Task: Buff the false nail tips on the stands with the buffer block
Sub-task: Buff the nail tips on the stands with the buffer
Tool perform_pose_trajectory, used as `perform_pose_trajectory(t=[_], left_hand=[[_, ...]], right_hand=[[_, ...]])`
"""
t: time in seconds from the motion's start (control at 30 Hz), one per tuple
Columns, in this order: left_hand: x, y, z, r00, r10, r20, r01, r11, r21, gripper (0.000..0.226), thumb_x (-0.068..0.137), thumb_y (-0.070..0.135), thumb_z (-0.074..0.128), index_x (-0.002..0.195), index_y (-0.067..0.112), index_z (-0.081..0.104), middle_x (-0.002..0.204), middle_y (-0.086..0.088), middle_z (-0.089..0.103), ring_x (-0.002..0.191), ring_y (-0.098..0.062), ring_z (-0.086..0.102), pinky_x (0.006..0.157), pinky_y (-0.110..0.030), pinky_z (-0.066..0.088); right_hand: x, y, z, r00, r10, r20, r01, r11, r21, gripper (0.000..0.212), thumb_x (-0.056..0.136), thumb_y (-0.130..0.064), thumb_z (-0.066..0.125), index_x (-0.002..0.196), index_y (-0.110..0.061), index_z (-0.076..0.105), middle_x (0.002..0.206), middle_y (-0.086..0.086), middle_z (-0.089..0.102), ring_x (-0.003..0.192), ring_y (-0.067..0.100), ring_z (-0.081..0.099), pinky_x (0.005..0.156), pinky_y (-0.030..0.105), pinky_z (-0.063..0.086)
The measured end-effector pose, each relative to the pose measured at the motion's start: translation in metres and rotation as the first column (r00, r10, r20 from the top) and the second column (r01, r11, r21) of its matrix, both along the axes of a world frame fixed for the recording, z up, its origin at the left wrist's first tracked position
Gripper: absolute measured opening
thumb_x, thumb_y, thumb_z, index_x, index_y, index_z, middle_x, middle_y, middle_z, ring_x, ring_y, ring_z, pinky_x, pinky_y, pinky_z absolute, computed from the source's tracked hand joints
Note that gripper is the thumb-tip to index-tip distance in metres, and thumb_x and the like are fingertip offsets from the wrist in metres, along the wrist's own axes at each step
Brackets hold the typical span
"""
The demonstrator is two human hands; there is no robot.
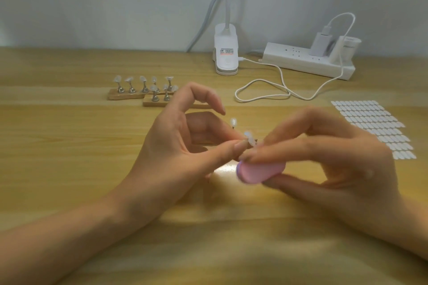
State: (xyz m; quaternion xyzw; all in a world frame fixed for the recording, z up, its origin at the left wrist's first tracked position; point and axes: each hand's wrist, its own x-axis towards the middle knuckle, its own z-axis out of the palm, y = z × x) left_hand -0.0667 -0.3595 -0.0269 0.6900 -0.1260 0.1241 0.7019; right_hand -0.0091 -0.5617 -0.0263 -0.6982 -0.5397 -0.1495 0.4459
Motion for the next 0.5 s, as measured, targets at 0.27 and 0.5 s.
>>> perform_pose_trajectory(t=[0.27, 0.5], left_hand=[[-0.0008, -0.0009, 0.0005, 1.000, -0.027, 0.015, 0.026, 0.999, 0.022, 0.037, 0.073, 0.021, 0.079, 0.095, 0.024, 0.049, 0.073, -0.004, 0.073, 0.064, -0.015, 0.071, 0.043, -0.020, 0.044], [0.0010, 0.0006, -0.0017, 0.999, -0.039, 0.018, 0.038, 0.999, 0.022, 0.037, 0.074, 0.018, 0.077, 0.094, 0.025, 0.047, 0.076, -0.005, 0.074, 0.065, -0.015, 0.070, 0.044, -0.020, 0.044]], right_hand=[[0.0090, 0.0019, -0.0006, 0.996, -0.080, -0.034, 0.081, 0.997, 0.020, 0.023, 0.087, -0.019, 0.075, 0.109, -0.021, 0.070, 0.098, 0.002, 0.065, 0.092, 0.021, 0.067, 0.081, 0.033, 0.052], [0.0093, 0.0024, -0.0002, 0.995, -0.099, -0.029, 0.100, 0.995, 0.019, 0.022, 0.087, -0.022, 0.074, 0.108, -0.023, 0.070, 0.095, 0.001, 0.063, 0.088, 0.021, 0.067, 0.079, 0.036, 0.053]])
